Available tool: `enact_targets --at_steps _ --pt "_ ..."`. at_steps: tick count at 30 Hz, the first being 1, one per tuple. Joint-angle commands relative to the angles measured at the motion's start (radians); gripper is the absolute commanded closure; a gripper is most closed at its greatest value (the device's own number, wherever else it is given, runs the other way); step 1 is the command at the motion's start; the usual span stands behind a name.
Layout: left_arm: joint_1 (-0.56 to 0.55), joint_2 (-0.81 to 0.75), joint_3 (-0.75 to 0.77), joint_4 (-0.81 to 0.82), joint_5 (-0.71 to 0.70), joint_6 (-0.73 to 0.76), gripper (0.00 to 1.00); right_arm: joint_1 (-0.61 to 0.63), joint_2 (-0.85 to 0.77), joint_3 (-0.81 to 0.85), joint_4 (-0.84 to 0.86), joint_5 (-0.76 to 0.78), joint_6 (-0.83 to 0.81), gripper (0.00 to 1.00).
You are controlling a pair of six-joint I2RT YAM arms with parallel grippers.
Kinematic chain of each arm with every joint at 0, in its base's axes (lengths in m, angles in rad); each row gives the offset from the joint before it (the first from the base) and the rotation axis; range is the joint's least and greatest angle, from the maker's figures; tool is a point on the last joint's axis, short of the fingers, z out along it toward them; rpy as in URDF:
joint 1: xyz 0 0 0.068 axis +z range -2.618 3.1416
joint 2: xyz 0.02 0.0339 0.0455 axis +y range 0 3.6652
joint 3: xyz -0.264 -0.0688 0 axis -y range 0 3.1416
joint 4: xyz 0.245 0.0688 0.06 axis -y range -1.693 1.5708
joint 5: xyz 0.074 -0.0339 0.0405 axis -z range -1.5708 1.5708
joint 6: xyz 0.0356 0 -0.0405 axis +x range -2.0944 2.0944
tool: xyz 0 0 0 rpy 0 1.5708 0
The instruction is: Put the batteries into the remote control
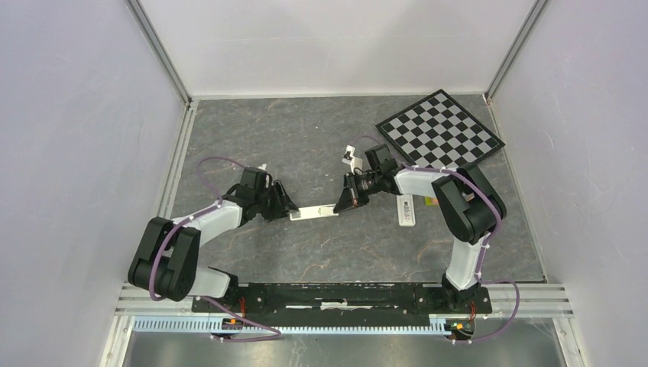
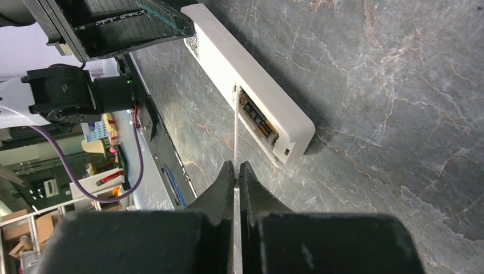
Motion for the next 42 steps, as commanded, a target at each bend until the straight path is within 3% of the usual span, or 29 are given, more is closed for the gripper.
enact_targets --at_steps 1,6,16,20,26,33,42 --pt "0.004 0.03 0.031 0.042 0.016 0.038 0.5 -0.013 0.028 0.012 0.048 -0.073 0.049 1.0" --pt "0.005 0.061 0.051 0.062 0.032 0.041 0.59 -0.026 0.026 -0.007 0.12 -0.113 0.114 1.0" --pt "0.004 0.113 0.075 0.131 0.076 0.025 0.62 -0.03 0.035 -0.06 0.185 -0.134 0.193 1.0" --pt "0.004 0.104 0.059 0.131 0.061 0.026 0.61 -0.031 0.022 -0.114 0.261 -0.132 0.275 1.0" --pt "0.004 0.062 0.029 0.132 0.019 0.027 0.52 -0.034 -0.012 -0.206 0.395 -0.105 0.438 1.0" --pt "0.005 0.051 0.012 0.143 0.018 0.03 0.53 -0.034 -0.025 -0.327 0.63 -0.062 0.67 1.0" --pt "0.005 0.054 0.014 0.148 0.032 0.031 0.51 -0.034 -0.035 -0.319 0.672 -0.027 0.642 1.0"
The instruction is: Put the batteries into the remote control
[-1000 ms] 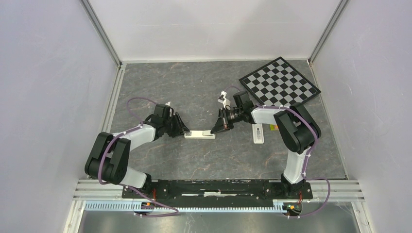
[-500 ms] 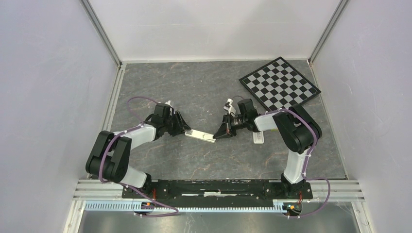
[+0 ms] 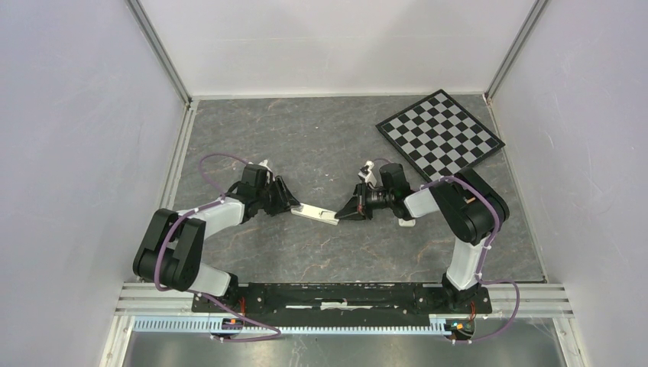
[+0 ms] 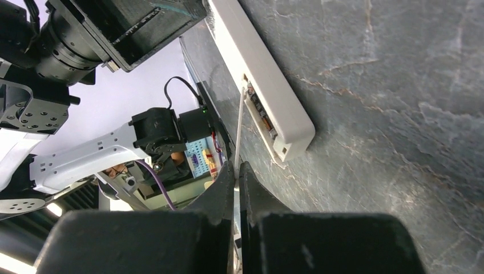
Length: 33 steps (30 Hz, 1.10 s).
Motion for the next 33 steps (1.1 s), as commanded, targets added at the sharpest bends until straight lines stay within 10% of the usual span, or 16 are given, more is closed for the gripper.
enact_targets --at_steps 1,18,33 --pt "-0.004 -0.016 0.0 0.036 0.007 0.025 0.51 0.002 -0.033 0.019 0.068 0.033 -0.015 1.0" --pt "-0.004 -0.002 0.01 0.026 0.011 0.031 0.52 0.009 0.023 -0.017 0.294 0.015 0.15 1.0" --pt "-0.004 0.01 0.017 0.026 0.011 0.032 0.53 0.016 0.037 -0.01 0.158 0.03 0.061 1.0"
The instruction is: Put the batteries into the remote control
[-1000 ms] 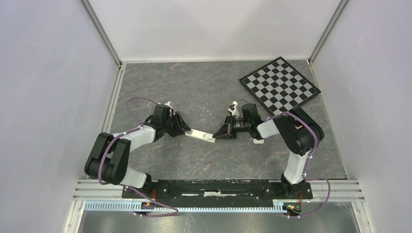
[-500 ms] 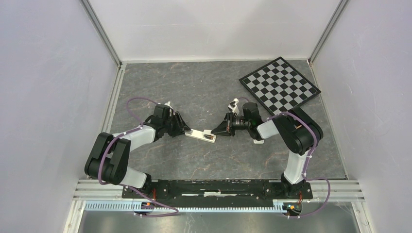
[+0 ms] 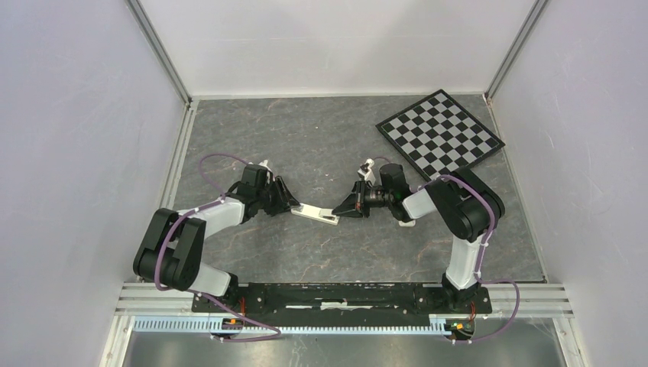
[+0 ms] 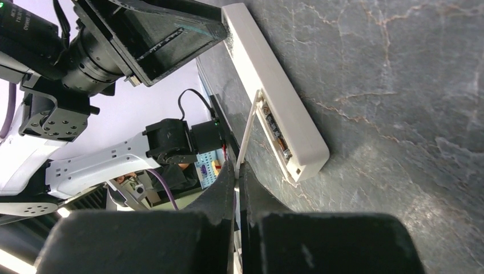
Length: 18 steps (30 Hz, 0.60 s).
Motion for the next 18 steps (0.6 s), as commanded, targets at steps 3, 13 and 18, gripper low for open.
enact_targets --at_steps 3,13,18 --pt "-0.004 0.011 0.017 0.027 0.011 0.035 0.55 0.004 0.011 0.001 -0.022 0.008 -0.033 1.0" --pt "-0.004 0.017 0.022 0.027 0.015 0.036 0.57 0.006 0.01 0.013 -0.084 0.011 -0.075 1.0" --pt "-0.004 0.019 0.023 0.028 0.018 0.036 0.57 0.006 0.013 0.021 -0.135 0.016 -0.123 1.0"
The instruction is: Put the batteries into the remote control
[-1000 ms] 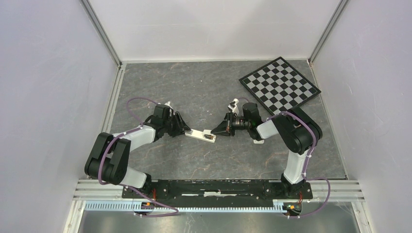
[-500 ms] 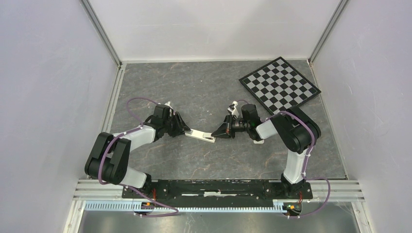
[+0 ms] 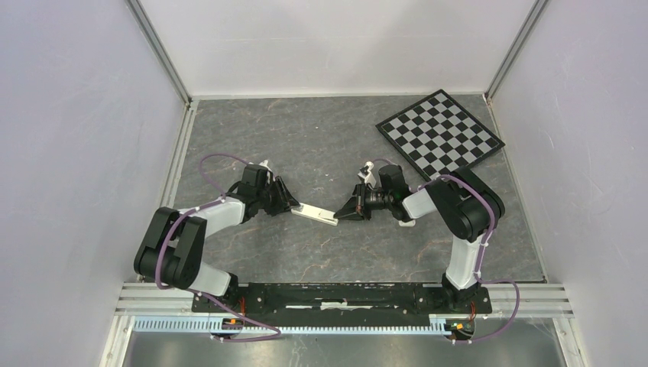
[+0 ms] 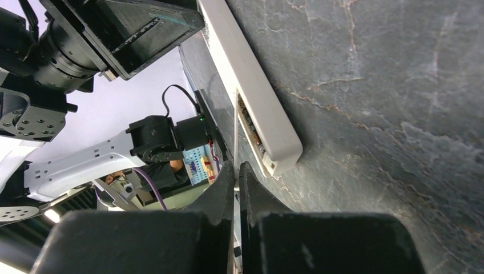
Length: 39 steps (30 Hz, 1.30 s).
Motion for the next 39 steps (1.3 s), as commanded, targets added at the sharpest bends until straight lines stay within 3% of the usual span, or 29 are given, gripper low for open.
enact_targets --at_steps 1,12,20,26,33,39 --pt "-0.004 0.009 0.023 0.023 0.017 0.035 0.57 0.005 0.012 0.02 -0.049 0.012 -0.058 1.0" --pt "-0.004 0.012 0.018 0.032 0.033 0.031 0.57 0.01 0.039 0.046 -0.048 0.03 -0.054 0.99" --pt "-0.003 0.002 0.021 0.025 0.018 0.029 0.57 0.012 -0.006 0.043 -0.106 0.035 -0.09 0.72" --pt "-0.004 -0.003 0.035 0.002 -0.001 0.035 0.56 0.009 -0.052 0.046 -0.151 0.038 -0.114 0.63" --pt "-0.003 -0.011 0.05 -0.016 -0.024 0.045 0.55 -0.001 -0.108 0.042 -0.267 0.069 -0.202 0.59" --pt "-0.004 -0.012 0.048 -0.017 -0.022 0.049 0.5 0.004 -0.128 0.027 -0.314 0.152 -0.269 0.4"
